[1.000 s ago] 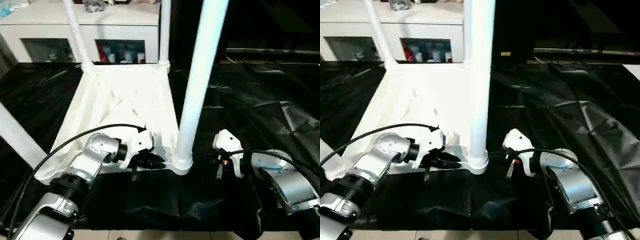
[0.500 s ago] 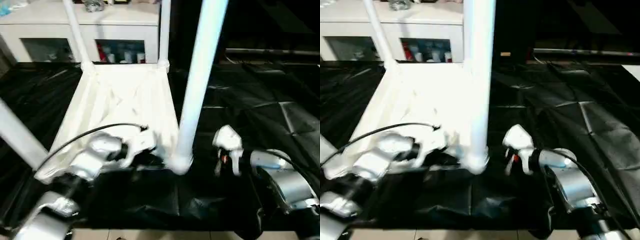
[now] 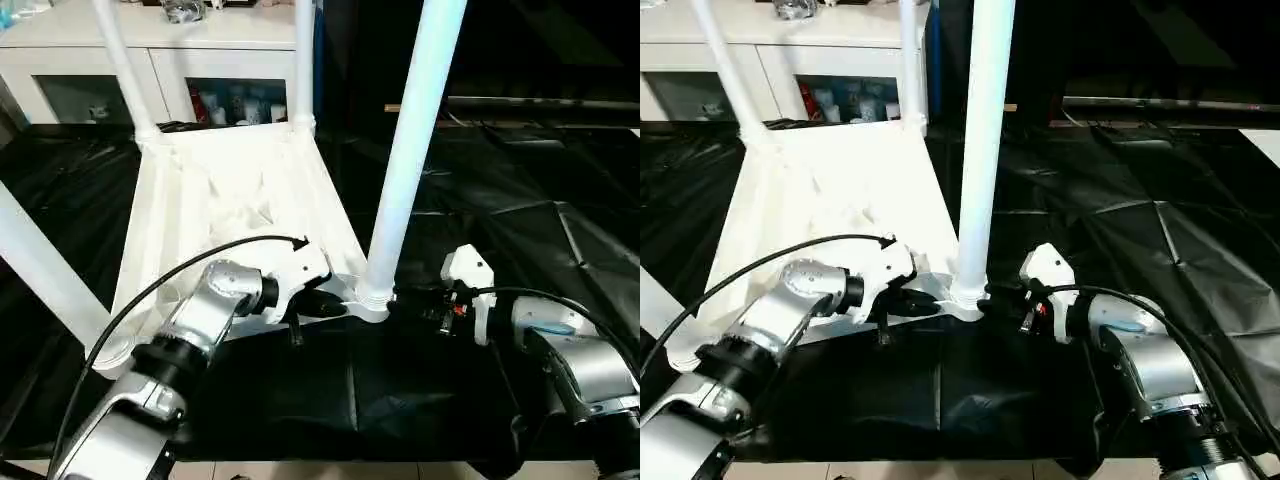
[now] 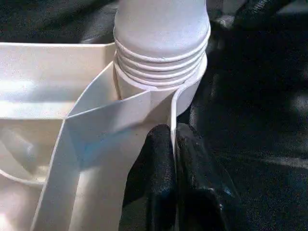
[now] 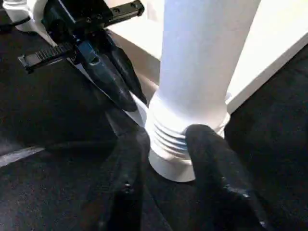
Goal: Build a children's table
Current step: Rotate leg to tighten
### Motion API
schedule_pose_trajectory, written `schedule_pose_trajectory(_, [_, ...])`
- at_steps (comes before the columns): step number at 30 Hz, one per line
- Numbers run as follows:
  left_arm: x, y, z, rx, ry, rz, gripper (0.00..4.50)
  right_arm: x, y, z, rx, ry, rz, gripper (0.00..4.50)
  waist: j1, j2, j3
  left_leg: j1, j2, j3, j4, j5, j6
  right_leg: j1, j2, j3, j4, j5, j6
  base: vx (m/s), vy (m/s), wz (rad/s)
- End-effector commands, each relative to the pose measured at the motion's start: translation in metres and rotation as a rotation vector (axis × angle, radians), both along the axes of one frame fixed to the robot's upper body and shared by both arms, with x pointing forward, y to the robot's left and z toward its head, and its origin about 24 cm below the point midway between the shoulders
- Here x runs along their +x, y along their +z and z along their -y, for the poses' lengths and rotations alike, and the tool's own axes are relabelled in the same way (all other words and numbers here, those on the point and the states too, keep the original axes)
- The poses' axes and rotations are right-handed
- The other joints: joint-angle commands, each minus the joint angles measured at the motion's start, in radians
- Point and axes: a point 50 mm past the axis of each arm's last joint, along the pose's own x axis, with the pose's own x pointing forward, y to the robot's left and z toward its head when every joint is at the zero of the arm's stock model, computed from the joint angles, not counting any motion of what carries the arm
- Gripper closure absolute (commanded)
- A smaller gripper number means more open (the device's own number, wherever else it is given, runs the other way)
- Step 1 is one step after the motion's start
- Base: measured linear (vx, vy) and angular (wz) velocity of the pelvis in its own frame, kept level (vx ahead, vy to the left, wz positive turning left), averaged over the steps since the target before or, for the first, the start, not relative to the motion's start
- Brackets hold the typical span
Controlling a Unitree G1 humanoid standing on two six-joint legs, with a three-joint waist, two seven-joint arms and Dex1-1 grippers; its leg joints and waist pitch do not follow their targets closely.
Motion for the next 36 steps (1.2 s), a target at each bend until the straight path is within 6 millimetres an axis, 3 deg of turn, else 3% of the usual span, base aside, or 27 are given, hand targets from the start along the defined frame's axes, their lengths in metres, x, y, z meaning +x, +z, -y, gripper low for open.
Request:
schedule_pose_trajectory(1, [-0.006,-0.011,-0.002,0.019,-0.007,-0.066,4.5,0.009,0.004,-0.008,0.006,-0.024,0.042,2.57,0.006,-0.019,-0.053,0.009,0.016,-0.018,-0.068,-0.272,0.046,0.041,-0.053,0.025,-0.094,-0.352,-0.18,0.0,0.0,0.0])
schedule_pose_trajectory(4, [-0.007,-0.01,-0.004,0.028,-0.01,-0.063,4.5,0.011,0.002,-0.014,0.017,-0.034,0.04,2.37,0.001,-0.022,-0.051,0.008,0.016,-0.021,-0.072,-0.295,0.034,0.04,-0.053,0.023,-0.098,-0.408,-0.161,0.0,0.0,0.0])
schedule_pose_trajectory(5, [-0.006,-0.01,-0.005,0.034,-0.007,-0.057,4.5,0.012,0.002,-0.015,0.022,-0.035,0.039,2.37,0.003,-0.02,-0.051,0.013,0.017,-0.021,-0.071,-0.3,0.031,0.035,-0.054,0.025,-0.101,-0.418,-0.157,0.0,0.0,0.0])
schedule_pose_trajectory(6, [-0.006,-0.009,-0.006,0.036,-0.003,-0.053,4.5,0.012,0.002,-0.017,0.024,-0.034,0.039,2.15,0.005,-0.021,-0.052,0.018,0.018,-0.019,-0.069,-0.299,0.031,0.032,-0.054,0.028,-0.101,-0.395,-0.163,0.0,0.0,0.0])
schedule_pose_trajectory(11, [-0.006,-0.008,-0.01,0.033,-0.006,-0.057,4.5,0.012,0.0,-0.019,0.014,-0.013,0.03,1.78,0.007,-0.02,-0.055,0.014,0.019,-0.017,-0.07,-0.269,0.039,0.038,-0.051,0.028,-0.089,-0.293,-0.195,0.0,0.0,0.0])
schedule_pose_trajectory(18, [-0.009,-0.007,-0.011,0.021,-0.028,-0.071,4.5,0.011,-0.002,-0.022,0.001,0.032,0.02,1.15,0.009,-0.02,-0.056,0.015,0.021,-0.015,-0.068,-0.24,0.051,0.041,-0.052,0.029,-0.083,-0.241,-0.215,0.0,0.0,0.0])
schedule_pose_trajectory(25, [-0.014,-0.006,-0.011,0.018,-0.071,-0.084,4.5,0.013,-0.004,-0.028,-0.053,0.052,0.046,0.56,0.01,-0.018,-0.053,0.019,0.021,-0.014,-0.069,-0.266,0.038,0.036,-0.052,0.03,-0.087,-0.281,-0.212,0.0,0.0,0.0])
schedule_pose_trajectory(36, [-0.015,-0.004,-0.015,0.022,-0.068,-0.083,4.5,0.018,-0.003,-0.03,-0.034,0.053,0.058,0.56,0.014,-0.021,-0.054,0.017,0.022,-0.014,-0.07,-0.244,0.042,0.04,-0.052,0.031,-0.079,-0.226,-0.223,0.0,0.0,0.0])
